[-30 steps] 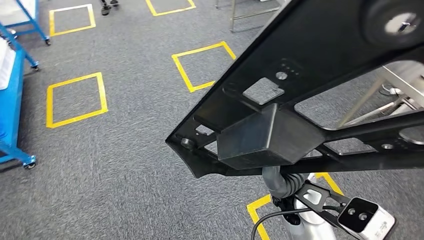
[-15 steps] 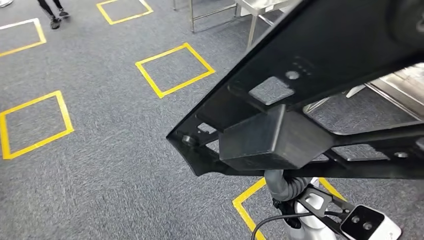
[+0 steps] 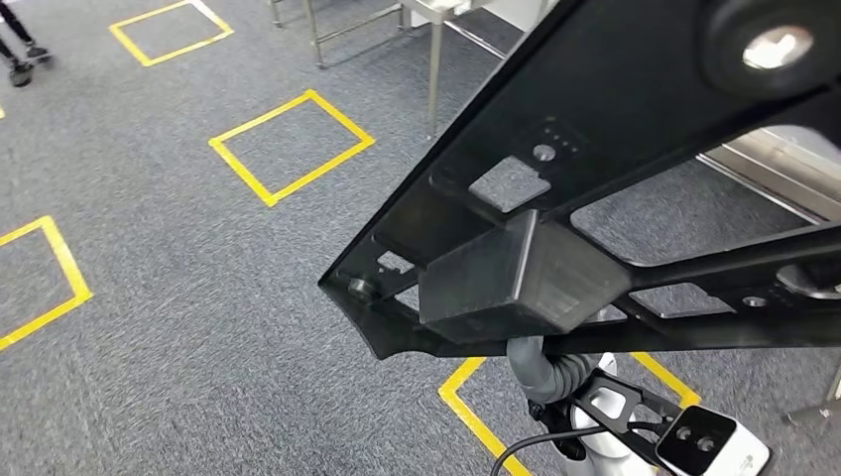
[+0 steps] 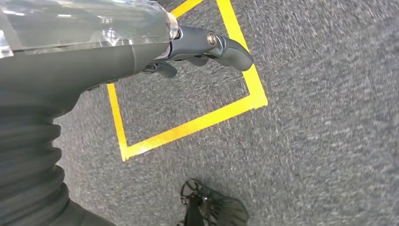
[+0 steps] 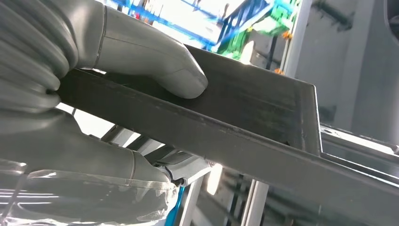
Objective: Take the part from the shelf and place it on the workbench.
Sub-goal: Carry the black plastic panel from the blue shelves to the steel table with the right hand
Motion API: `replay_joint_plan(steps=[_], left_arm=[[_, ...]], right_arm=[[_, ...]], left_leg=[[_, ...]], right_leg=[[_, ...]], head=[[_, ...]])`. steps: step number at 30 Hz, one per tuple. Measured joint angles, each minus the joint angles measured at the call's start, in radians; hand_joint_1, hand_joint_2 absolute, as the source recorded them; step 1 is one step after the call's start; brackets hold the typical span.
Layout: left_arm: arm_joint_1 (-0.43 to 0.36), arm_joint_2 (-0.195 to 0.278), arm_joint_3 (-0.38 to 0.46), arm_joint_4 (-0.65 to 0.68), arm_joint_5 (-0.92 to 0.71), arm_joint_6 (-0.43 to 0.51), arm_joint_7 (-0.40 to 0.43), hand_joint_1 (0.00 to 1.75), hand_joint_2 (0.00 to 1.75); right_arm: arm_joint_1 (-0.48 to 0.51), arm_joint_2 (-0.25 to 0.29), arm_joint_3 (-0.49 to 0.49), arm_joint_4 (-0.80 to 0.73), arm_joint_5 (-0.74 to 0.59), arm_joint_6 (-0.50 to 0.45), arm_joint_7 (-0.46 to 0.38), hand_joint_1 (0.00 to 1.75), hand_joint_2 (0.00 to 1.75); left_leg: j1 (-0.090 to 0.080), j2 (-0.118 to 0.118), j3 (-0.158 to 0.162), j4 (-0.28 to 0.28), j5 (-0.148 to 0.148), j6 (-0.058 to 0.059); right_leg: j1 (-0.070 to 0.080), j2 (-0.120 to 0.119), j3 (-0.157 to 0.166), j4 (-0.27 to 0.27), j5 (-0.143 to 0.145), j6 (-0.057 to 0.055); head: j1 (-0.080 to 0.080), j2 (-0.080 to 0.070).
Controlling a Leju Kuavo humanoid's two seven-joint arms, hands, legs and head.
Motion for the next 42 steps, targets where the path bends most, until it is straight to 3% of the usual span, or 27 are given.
replay_joint_plan(steps=[1, 3, 5, 6, 7, 8, 10, 11, 12, 14, 16, 18, 20, 22, 23, 24, 25, 27, 29, 31, 33, 36, 37, 38, 39, 40, 42], left_arm=[[-0.001, 0.000, 0.000, 0.000, -0.003, 0.000, 0.001, 0.00, 1.75], [-0.003, 0.001, 0.000, 0.000, -0.010, 0.000, 0.003, 0.00, 1.75], [0.000, 0.002, -0.001, 0.000, -0.015, 0.000, 0.006, 0.00, 1.75], [0.002, 0.002, -0.001, 0.000, -0.017, 0.000, 0.007, 0.00, 1.75], [0.004, 0.003, -0.001, 0.000, -0.019, 0.000, 0.008, 0.00, 1.75], [0.005, 0.003, -0.001, 0.000, -0.020, 0.000, 0.008, 0.00, 1.75], [0.004, 0.002, -0.002, 0.000, -0.024, 0.000, 0.008, 0.00, 1.75], [0.004, 0.002, -0.003, 0.000, -0.025, 0.001, 0.007, 0.00, 1.75], [0.003, 0.002, -0.003, 0.000, -0.026, 0.002, 0.006, 0.00, 1.75], [0.002, 0.001, -0.004, 0.000, -0.026, 0.007, 0.006, 0.00, 1.75], [-0.002, -0.003, -0.005, 0.000, -0.024, 0.014, 0.005, 0.00, 1.75], [-0.005, -0.009, -0.005, 0.000, -0.021, 0.019, 0.004, 0.00, 1.75], [-0.003, -0.011, -0.004, 0.000, -0.019, 0.020, 0.004, 0.00, 1.75], [0.001, -0.011, -0.004, 0.000, -0.017, 0.013, 0.001, 0.00, 1.75], [0.001, -0.010, -0.004, 0.000, -0.016, 0.007, -0.001, 0.00, 1.75], [0.000, -0.010, -0.004, 0.000, -0.016, 0.001, -0.003, 0.00, 1.75], [-0.002, -0.010, -0.004, 0.000, -0.016, -0.004, -0.006, 0.00, 1.75], [-0.004, -0.010, -0.004, 0.000, -0.018, -0.009, -0.009, 0.00, 1.75], [-0.005, -0.011, -0.005, 0.000, -0.022, -0.011, -0.010, 0.00, 1.75], [-0.007, -0.011, -0.005, 0.000, -0.025, -0.012, -0.010, 0.00, 1.75], [-0.011, -0.011, -0.005, 0.000, -0.025, -0.013, -0.012, 0.00, 1.75], [-0.008, -0.011, -0.005, 0.000, -0.021, -0.019, -0.016, 0.00, 1.75], [-0.006, -0.011, -0.005, 0.000, -0.020, -0.021, -0.017, 0.00, 1.75], [-0.004, -0.011, -0.005, 0.000, -0.018, -0.022, -0.018, 0.00, 1.75], [-0.004, -0.010, -0.005, 0.000, -0.017, -0.022, -0.020, 0.00, 1.75], [-0.004, -0.010, -0.005, 0.000, -0.016, -0.023, -0.021, 0.00, 1.75], [-0.004, -0.010, -0.005, 0.000, -0.013, -0.024, -0.025, 0.00, 1.75]], right_arm=[[0.005, 0.000, 0.000, 0.000, 0.001, -0.001, 0.000, 1.75, 1.75], [0.014, -0.001, 0.000, 0.000, 0.007, -0.002, 0.000, 1.75, 1.75], [0.024, -0.001, 0.000, 0.000, 0.013, -0.002, -0.001, 1.75, 1.75], [0.032, -0.001, 0.000, 0.000, 0.016, -0.002, -0.001, 1.75, 1.75], [0.042, -0.001, 0.000, 0.000, 0.020, -0.001, -0.001, 1.75, 1.75], [0.052, -0.001, 0.000, 0.000, 0.024, -0.001, -0.001, 1.75, 1.75], [0.067, -0.001, 0.001, -0.002, 0.033, 0.006, 0.000, 1.75, 1.75], [0.072, 0.000, 0.001, -0.003, 0.037, 0.011, -0.001, 1.75, 1.75], [0.076, 0.000, 0.003, -0.003, 0.043, 0.017, 0.000, 1.75, 1.75], [0.088, 0.006, 0.006, -0.003, 0.058, 0.025, 0.000, 1.75, 1.75], [0.105, 0.018, 0.007, -0.006, 0.072, 0.031, 0.000, 1.75, 1.75], [0.120, 0.030, 0.008, -0.016, 0.079, 0.035, 0.000, 1.75, 1.75], [0.123, 0.034, 0.008, -0.027, 0.074, 0.037, -0.001, 1.75, 1.75], [0.122, 0.034, 0.007, -0.030, 0.059, 0.037, -0.001, 1.75, 1.75], [0.120, 0.032, 0.006, -0.030, 0.052, 0.037, -0.001, 1.75, 1.75], [0.117, 0.029, 0.006, -0.030, 0.047, 0.036, -0.001, 1.75, 1.75], [0.114, 0.027, 0.005, -0.029, 0.044, 0.035, -0.001, 1.75, 1.75], [0.108, 0.024, 0.004, -0.030, 0.043, 0.032, -0.001, 1.75, 1.75], [0.106, 0.024, 0.003, -0.031, 0.045, 0.031, -0.001, 1.75, 1.75], [0.106, 0.024, 0.003, -0.032, 0.048, 0.036, -0.001, 1.75, 1.75], [0.104, 0.024, 0.003, -0.031, 0.048, 0.043, -0.001, 1.75, 1.75], [0.093, 0.027, 0.004, -0.021, 0.046, 0.051, -0.001, 1.75, 1.75], [0.091, 0.027, 0.004, -0.016, 0.044, 0.053, -0.001, 1.75, 1.75], [0.090, 0.027, 0.004, -0.010, 0.041, 0.055, 0.000, 1.75, 1.75], [0.087, 0.027, 0.004, -0.003, 0.036, 0.056, 0.000, 1.75, 1.75], [0.082, 0.027, 0.004, 0.004, 0.030, 0.057, 0.002, 1.75, 1.75], [0.065, 0.027, 0.005, 0.017, 0.015, 0.060, 0.006, 1.75, 1.75]], left_leg=[[0.002, 0.003, 0.002, 0.001, -0.004, -0.005], [0.005, -0.029, -0.011, 0.042, -0.035, -0.015], [0.007, -0.079, -0.065, 0.160, -0.097, -0.020], [0.007, -0.090, -0.099, 0.228, -0.123, -0.022], [0.008, -0.094, -0.124, 0.275, -0.134, -0.024], [0.008, -0.096, -0.134, 0.289, -0.125, -0.024], [0.010, -0.106, -0.099, 0.197, -0.054, -0.022], [0.012, -0.128, -0.069, 0.128, -0.021, -0.020], [0.014, -0.148, -0.042, 0.066, 0.001, -0.016], [0.014, -0.174, -0.019, 0.014, 0.008, -0.008], [0.013, -0.158, -0.017, 0.007, 0.010, 0.005], [0.015, -0.137, -0.014, 0.000, 0.015, 0.019], [0.013, -0.112, -0.012, -0.003, 0.015, 0.029], [0.010, -0.085, -0.013, -0.003, 0.013, 0.032], [0.009, -0.071, -0.012, -0.003, 0.012, 0.032], [0.009, -0.059, -0.011, -0.003, 0.010, 0.032], [0.008, -0.047, -0.009, -0.003, 0.008, 0.030], [0.005, -0.029, -0.002, -0.002, 0.003, 0.024], [0.003, -0.012, 0.002, -0.001, -0.002, 0.015], [0.002, 0.006, 0.004, -0.003, -0.005, 0.004], [0.003, -0.015, 0.000, 0.019, -0.024, -0.006], [0.007, -0.084, -0.074, 0.185, -0.108, -0.014], [0.007, -0.092, -0.105, 0.245, -0.128, -0.016], [0.007, -0.095, -0.123, 0.275, -0.129, -0.018], [0.008, -0.096, -0.125, 0.268, -0.111, -0.019], [0.010, -0.100, -0.109, 0.223, -0.075, -0.020], [0.017, -0.134, -0.054, 0.092, -0.010, -0.020]], right_leg=[[-0.002, 0.011, 0.002, -0.004, 0.002, -0.004], [-0.009, 0.032, 0.007, -0.012, 0.007, -0.016], [-0.012, 0.054, 0.009, -0.015, 0.009, -0.023], [-0.012, 0.067, 0.009, -0.015, 0.009, -0.025], [-0.012, 0.081, 0.010, -0.015, 0.009, -0.025], [-0.011, 0.095, 0.011, -0.014, 0.009, -0.025], [-0.012, 0.123, 0.014, -0.012, 0.007, -0.021], [-0.012, 0.135, 0.015, -0.009, 0.005, -0.018], [-0.012, 0.148, 0.014, -0.005, 0.003, -0.014], [-0.013, 0.169, 0.006, -0.001, 0.004, -0.002], [-0.016, 0.179, 0.001, -0.002, 0.007, 0.012], [-0.014, 0.139, -0.013, 0.027, -0.016, 0.022], [-0.015, 0.086, -0.063, 0.132, -0.073, 0.029], [-0.019, 0.070, -0.124, 0.252, -0.119, 0.034], [-0.020, 0.066, -0.135, 0.274, -0.118, 0.036], [-0.021, 0.062, -0.125, 0.256, -0.099, 0.036], [-0.020, 0.054, -0.095, 0.201, -0.066, 0.034], [-0.012, 0.011, -0.019, 0.059, -0.014, 0.021], [-0.001, -0.013, 0.012, -0.006, 0.000, 0.008], [0.000, 0.009, 0.010, -0.012, 0.003, -0.001], [-0.008, 0.029, 0.015, -0.024, 0.011, -0.011], [-0.014, 0.061, 0.020, -0.031, 0.016, -0.020], [-0.014, 0.074, 0.020, -0.029, 0.015, -0.020], [-0.014, 0.088, 0.020, -0.027, 0.015, -0.020], [-0.014, 0.102, 0.020, -0.024, 0.014, -0.018], [-0.015, 0.115, 0.020, -0.020, 0.012, -0.016], [-0.016, 0.140, 0.017, -0.007, 0.005, -0.007]], head=[[0.000, 0.000], [0.000, 0.000], [0.000, 0.000], [0.000, 0.000], [0.000, 0.000], [0.000, 0.000], [0.000, 0.000], [0.000, 0.000], [0.000, 0.000], [0.000, 0.000], [0.000, 0.000], [0.000, 0.000], [0.000, 0.000], [0.000, 0.000], [0.000, 0.000], [0.000, 0.000], [0.000, 0.000], [0.000, 0.000], [0.000, 0.000], [0.000, 0.000], [0.000, 0.000], [0.000, 0.000], [0.000, 0.000], [0.000, 0.000], [0.000, 0.000], [0.000, 0.000], [0.000, 0.000]])
